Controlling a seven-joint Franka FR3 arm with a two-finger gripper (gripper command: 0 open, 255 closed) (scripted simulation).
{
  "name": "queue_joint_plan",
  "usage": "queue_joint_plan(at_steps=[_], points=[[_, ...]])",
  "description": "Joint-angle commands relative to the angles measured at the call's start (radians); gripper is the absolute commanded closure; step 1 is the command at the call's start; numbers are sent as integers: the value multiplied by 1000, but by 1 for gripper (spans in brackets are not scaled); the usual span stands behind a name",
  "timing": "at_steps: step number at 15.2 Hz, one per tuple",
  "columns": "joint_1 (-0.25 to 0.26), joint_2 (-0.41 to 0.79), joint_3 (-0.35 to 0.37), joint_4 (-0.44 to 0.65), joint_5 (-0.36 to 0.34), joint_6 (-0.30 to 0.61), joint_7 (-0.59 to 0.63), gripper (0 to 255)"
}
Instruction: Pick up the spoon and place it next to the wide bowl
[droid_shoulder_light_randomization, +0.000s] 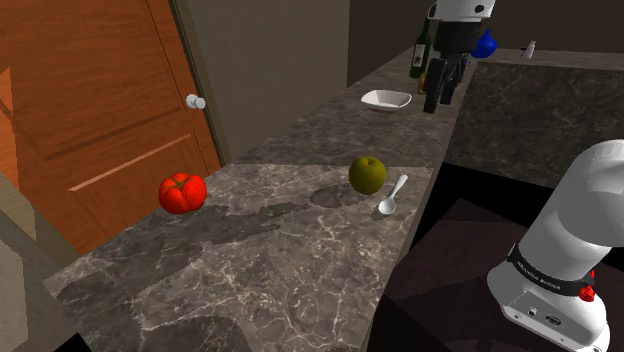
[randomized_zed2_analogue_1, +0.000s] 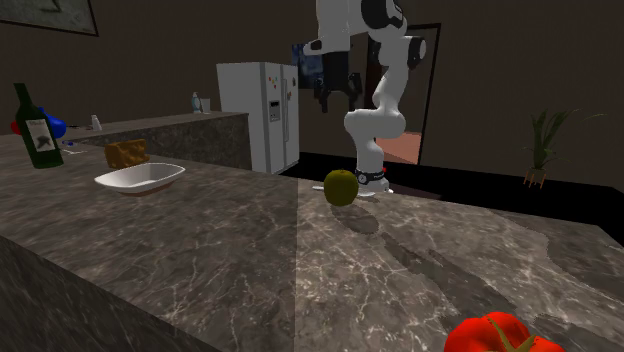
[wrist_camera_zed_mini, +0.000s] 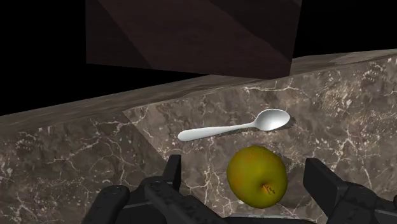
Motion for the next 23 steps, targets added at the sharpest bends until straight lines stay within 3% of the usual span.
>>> queue_joint_plan(at_steps=[1, 10, 18, 23], points=[[0, 0, 0, 0, 0, 0, 0, 0], [84, -21, 161, -274, 62, 356, 60, 0], [149, 137, 339, -419, 106, 744, 143, 0], [142, 204, 360, -443, 108, 837, 149, 0]])
